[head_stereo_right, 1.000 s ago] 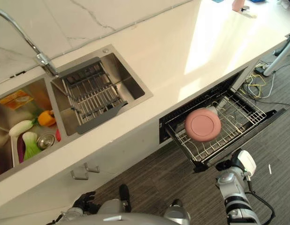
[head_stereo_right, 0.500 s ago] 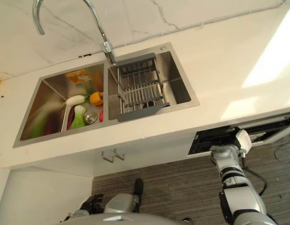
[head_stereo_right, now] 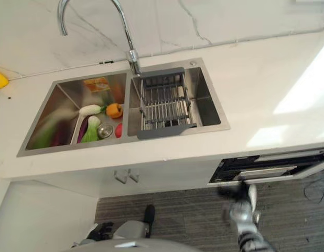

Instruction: Place the dishes in the dishwasher.

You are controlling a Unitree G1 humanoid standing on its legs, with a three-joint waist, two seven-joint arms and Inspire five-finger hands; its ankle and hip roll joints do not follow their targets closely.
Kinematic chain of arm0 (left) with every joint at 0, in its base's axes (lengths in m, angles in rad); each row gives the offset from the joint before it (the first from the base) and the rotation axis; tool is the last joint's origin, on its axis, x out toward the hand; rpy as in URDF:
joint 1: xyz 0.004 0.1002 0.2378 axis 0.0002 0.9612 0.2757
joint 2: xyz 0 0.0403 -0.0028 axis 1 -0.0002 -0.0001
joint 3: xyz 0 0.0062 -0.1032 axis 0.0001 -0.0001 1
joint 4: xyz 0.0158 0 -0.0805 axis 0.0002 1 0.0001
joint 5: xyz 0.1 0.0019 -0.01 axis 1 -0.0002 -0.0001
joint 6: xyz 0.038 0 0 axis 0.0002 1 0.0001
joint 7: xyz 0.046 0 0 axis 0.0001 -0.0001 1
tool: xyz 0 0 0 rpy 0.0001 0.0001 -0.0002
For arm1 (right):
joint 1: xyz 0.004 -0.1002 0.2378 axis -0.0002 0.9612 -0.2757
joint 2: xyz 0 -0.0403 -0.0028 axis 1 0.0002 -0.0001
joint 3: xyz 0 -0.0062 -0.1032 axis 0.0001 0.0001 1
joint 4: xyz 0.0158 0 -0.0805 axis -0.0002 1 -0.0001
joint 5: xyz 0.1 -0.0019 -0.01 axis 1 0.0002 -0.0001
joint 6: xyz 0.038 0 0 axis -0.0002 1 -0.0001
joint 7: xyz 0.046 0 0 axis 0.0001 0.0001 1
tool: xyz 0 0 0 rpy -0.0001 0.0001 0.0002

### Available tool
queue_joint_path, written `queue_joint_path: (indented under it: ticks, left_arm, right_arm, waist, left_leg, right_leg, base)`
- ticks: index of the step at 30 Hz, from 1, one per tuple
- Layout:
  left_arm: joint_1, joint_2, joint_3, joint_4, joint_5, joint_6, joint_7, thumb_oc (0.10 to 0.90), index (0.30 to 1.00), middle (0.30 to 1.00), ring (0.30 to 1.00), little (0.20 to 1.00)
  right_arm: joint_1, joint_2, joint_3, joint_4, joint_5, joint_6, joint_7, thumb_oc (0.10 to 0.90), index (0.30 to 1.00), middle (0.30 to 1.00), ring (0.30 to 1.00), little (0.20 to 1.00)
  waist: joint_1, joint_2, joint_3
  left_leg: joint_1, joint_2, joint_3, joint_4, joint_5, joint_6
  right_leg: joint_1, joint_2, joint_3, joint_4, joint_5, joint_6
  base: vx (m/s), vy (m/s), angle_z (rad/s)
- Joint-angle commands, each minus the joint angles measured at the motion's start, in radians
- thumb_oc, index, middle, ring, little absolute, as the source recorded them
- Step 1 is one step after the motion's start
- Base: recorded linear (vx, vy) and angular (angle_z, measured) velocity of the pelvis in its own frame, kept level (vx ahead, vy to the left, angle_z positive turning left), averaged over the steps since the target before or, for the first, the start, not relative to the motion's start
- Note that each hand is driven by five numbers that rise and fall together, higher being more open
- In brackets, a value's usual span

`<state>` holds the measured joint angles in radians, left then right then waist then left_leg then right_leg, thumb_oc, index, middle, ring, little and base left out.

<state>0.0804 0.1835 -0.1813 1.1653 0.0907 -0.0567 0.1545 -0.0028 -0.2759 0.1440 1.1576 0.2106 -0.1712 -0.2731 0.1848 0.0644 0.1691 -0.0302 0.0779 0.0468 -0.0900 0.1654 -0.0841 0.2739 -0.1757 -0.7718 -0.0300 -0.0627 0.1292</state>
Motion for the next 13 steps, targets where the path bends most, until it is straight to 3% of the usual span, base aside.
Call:
queue_joint_path:
  ticks: [1,4,6,13]
  left_arm:
    - [-0.102,0.006,-0.024,0.028,0.004,-0.054,-0.001,0.800,0.900,0.900,0.900,0.900]
    - [-0.107,0.002,-0.020,0.031,0.003,-0.056,-0.003,0.800,0.900,0.900,0.900,0.900]
    - [-0.124,-0.001,-0.020,0.045,0.010,-0.057,-0.009,0.800,0.900,0.900,0.900,0.900]
    - [-0.142,-0.004,-0.023,0.035,0.003,-0.057,-0.021,0.800,0.900,0.900,0.900,0.900]
  right_arm:
    - [-0.096,0.020,-0.009,0.017,-0.127,0.032,0.030,0.800,0.900,0.900,0.900,0.900]
    - [-0.056,0.013,0.009,0.046,-0.199,0.053,0.044,0.800,0.900,0.900,0.900,0.900]
    - [-0.016,-0.002,0.062,0.091,-0.341,0.082,0.063,0.800,0.900,0.900,0.900,0.900]
    - [-0.012,-0.006,0.058,0.101,-0.355,0.095,0.065,0.800,0.900,0.900,0.900,0.900]
  waist:
    - [0.006,-0.016,0.021]
    - [-0.018,-0.021,0.026]
    - [-0.055,-0.032,0.027]
    - [-0.087,-0.038,0.029]
  left_leg:
    - [0.029,0.061,0.049,0.023,-0.061,-0.073]
    - [0.023,0.059,0.073,0.031,-0.050,-0.060]
    - [0.037,0.062,0.100,0.032,-0.058,-0.057]
    - [0.056,0.067,0.129,0.037,-0.069,-0.052]
  right_leg:
    - [-0.053,-0.059,0.087,0.044,-0.005,0.028]
    - [-0.068,-0.071,0.082,0.047,0.021,0.023]
    - [-0.076,-0.077,0.105,0.043,0.028,0.025]
    - [-0.085,-0.082,0.144,0.042,0.034,0.029]
  base:
    - [0.00,0.029,-0.23]
    - [-0.07,0.066,-0.26]
    - [0.01,0.016,-0.49]
    - [0.01,0.012,-0.24]
